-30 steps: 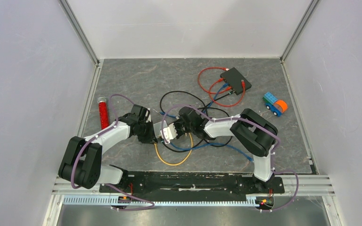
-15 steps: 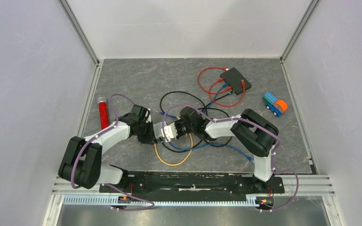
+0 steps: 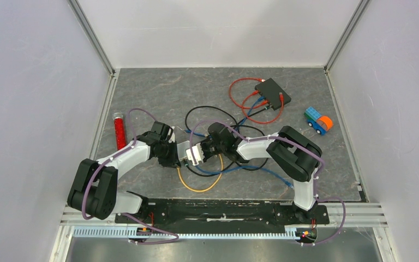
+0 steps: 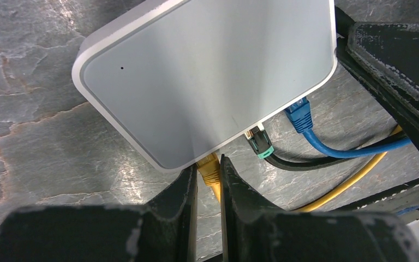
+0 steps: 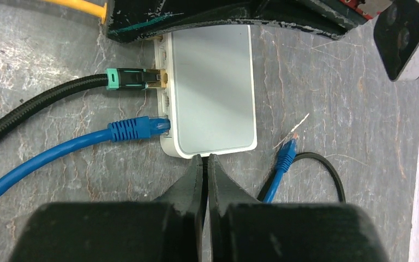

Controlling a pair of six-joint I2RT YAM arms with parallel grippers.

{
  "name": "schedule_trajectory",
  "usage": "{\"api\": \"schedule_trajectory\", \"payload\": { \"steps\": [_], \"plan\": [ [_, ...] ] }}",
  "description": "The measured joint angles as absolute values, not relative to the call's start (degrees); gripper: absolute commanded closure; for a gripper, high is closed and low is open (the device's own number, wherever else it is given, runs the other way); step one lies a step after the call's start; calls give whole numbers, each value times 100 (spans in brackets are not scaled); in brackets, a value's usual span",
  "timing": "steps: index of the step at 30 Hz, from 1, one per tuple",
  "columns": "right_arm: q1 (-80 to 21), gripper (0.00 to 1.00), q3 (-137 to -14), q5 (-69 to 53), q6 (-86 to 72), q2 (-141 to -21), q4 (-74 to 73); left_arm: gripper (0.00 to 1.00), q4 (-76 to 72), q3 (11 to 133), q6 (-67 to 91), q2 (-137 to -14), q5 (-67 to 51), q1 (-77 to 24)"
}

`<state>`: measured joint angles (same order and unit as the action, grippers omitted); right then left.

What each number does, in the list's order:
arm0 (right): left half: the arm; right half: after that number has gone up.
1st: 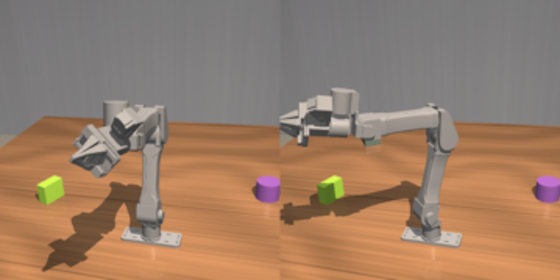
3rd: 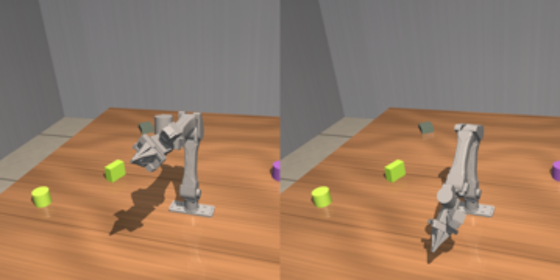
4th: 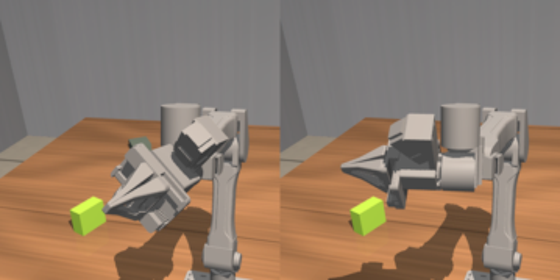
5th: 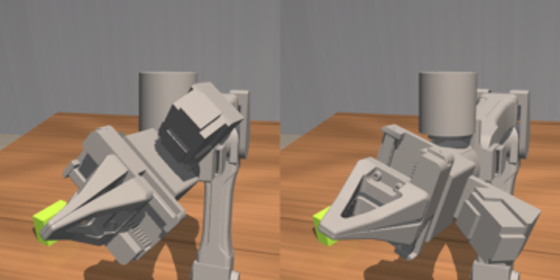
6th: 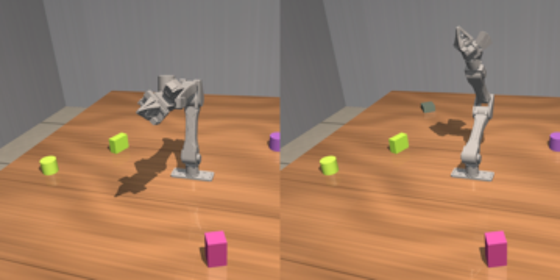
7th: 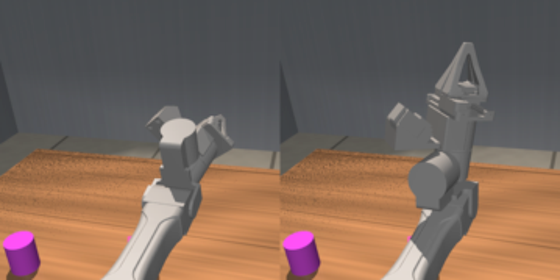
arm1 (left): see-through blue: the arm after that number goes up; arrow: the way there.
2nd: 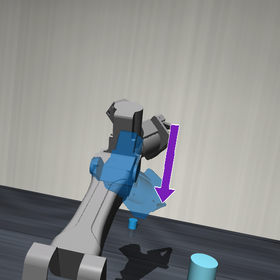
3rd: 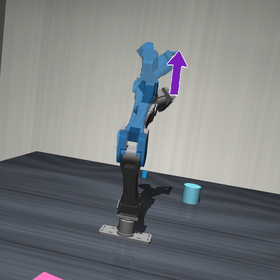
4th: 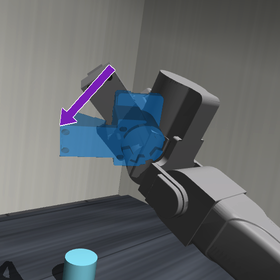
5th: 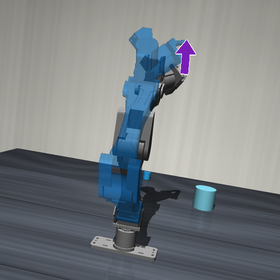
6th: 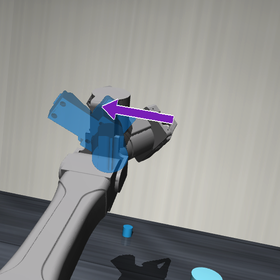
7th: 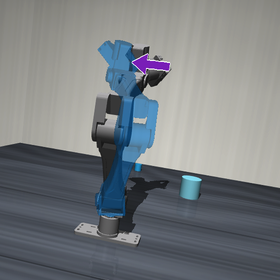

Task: Insert the plug into the switch port
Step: Insert the power into the switch port.

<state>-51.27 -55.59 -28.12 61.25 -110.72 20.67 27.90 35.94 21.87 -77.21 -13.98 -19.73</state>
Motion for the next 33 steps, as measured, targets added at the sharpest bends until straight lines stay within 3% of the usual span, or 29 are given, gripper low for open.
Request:
{"api": "schedule_trajectory", "payload": {
  "steps": [5, 16, 26, 33],
  "plan": [
    [-5111, 100, -5557, -2812, 5951, -11076, 2104, 90, 2834, 3594, 2097, -7686, -1369, -1970],
    [-4751, 100, -4482, -3030, 4663, -10372, 2764, 40, 2888, 3745, 2272, -7063, -1253, -2040],
    [-4383, 100, -4571, -3173, 2375, -10348, 3520, 33, 3308, 4066, 3376, -6976, -220, -1964],
    [-4259, 100, -4644, -3151, 1435, -10381, 3774, 37, 3450, 4130, 4368, -7356, 388, -1905]
  ]
}}
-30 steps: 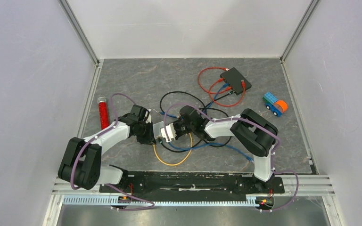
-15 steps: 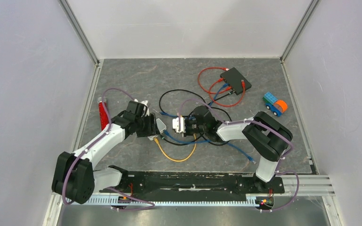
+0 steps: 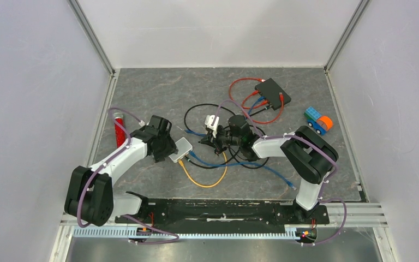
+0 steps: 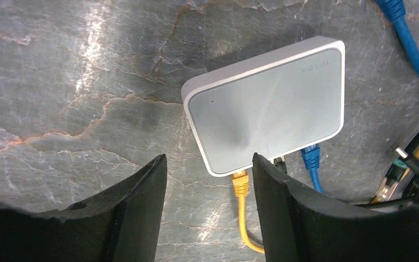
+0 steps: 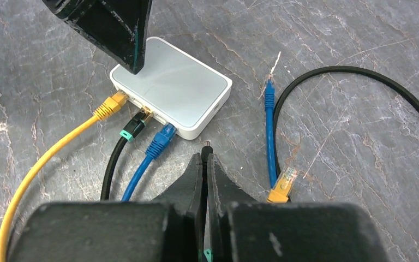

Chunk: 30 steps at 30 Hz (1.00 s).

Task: Insert the plug into the switch port
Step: Insert the power into the switch port.

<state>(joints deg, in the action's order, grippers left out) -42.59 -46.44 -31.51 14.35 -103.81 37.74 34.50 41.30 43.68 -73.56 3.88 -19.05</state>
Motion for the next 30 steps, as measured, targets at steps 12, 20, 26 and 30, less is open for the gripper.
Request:
{"api": "schedule_trajectory", "payload": {
  "steps": [12, 20, 26, 30],
  "plan": [
    [-4246, 100, -4619, -3000, 1409, -10068, 3671, 49, 4532, 4936, 6165, -7754, 1437, -2910],
    [-4167, 100, -4462, -2958, 1409, -9852, 3656, 50, 4797, 4982, 6862, -7926, 1645, -3404],
    [-4134, 100, -4285, -2956, 1398, -9751, 3710, 54, 4506, 4954, 6890, -8289, 1645, -3524],
    [-4134, 100, -4200, -2952, 1393, -9723, 3730, 55, 4482, 4921, 6932, -8532, 1645, -3555]
  ]
}}
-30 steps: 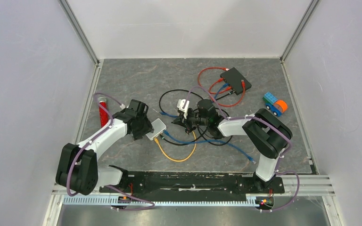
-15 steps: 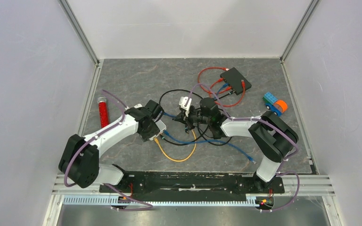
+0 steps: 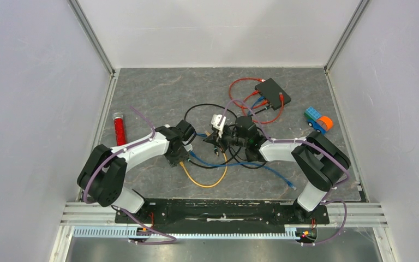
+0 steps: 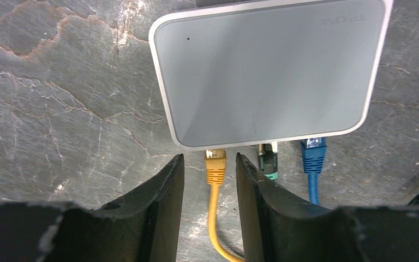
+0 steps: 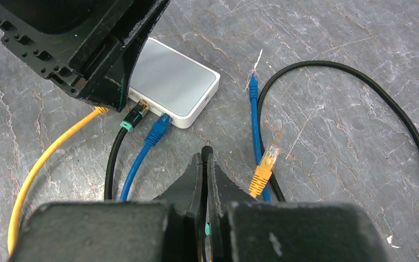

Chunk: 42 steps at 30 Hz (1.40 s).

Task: Insert the plug into the switch port
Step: Insert the power into the switch port.

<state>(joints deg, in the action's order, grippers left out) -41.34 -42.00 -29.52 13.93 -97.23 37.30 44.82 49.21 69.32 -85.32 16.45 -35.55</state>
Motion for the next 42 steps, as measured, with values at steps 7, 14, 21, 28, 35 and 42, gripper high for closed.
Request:
{"api": "schedule_trajectory", "payload": {
  "steps": [7, 14, 21, 28, 35, 42],
  "plan": [
    [-4134, 100, -4108, -2939, 1299, -9636, 3850, 60, 4285, 4665, 6925, -8558, 1645, -3562],
    [-4123, 100, -4060, -2882, 1133, -9588, 3975, 89, 3992, 4578, 6720, -8573, 1704, -3573],
    [-4034, 100, -3699, -3148, 95, -9588, 4845, 98, 3476, 4353, 6005, -8350, 1640, -3568],
    [-3409, 100, -3286, -3734, -1280, -9675, 6278, 98, 2536, 3476, 4856, -6956, 1435, -3548],
    [-3065, 100, -3286, -4139, -2045, -9979, 7164, 98, 1632, 2794, 3865, -5437, 1262, -3544],
    [-3092, 100, -3284, -4397, -2976, -10438, 8162, 98, 1205, 2655, 3452, -5273, 1033, -3542]
  ]
}}
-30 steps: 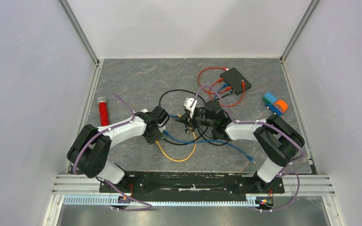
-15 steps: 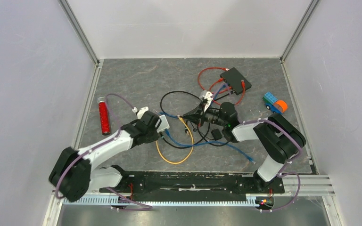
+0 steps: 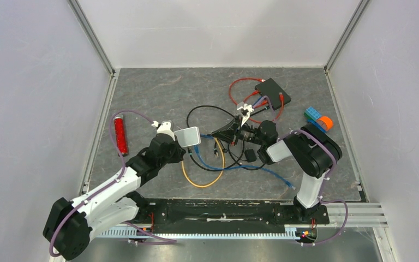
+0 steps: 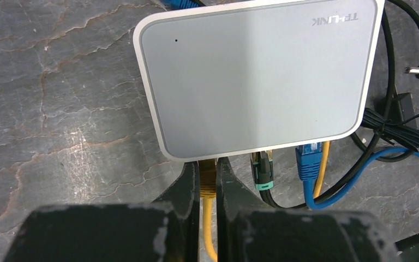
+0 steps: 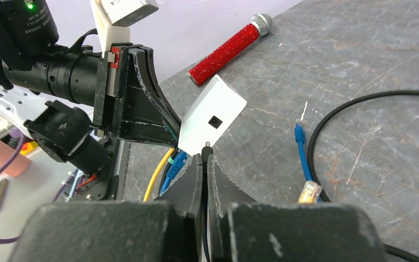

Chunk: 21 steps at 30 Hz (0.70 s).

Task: Insert the plug into the switch port
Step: Insert the power into the switch port.

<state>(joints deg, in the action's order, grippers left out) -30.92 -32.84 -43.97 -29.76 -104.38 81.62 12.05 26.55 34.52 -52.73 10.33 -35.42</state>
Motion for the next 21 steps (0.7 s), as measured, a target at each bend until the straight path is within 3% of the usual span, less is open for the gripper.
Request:
{"api": "schedule_trajectory", "payload": {
  "steps": [21],
  "plan": [
    [-3140, 100, -3435, -4145, -3579, -10809, 8440, 98, 823, 2574, 3332, -5384, 834, -3542]
  ]
}}
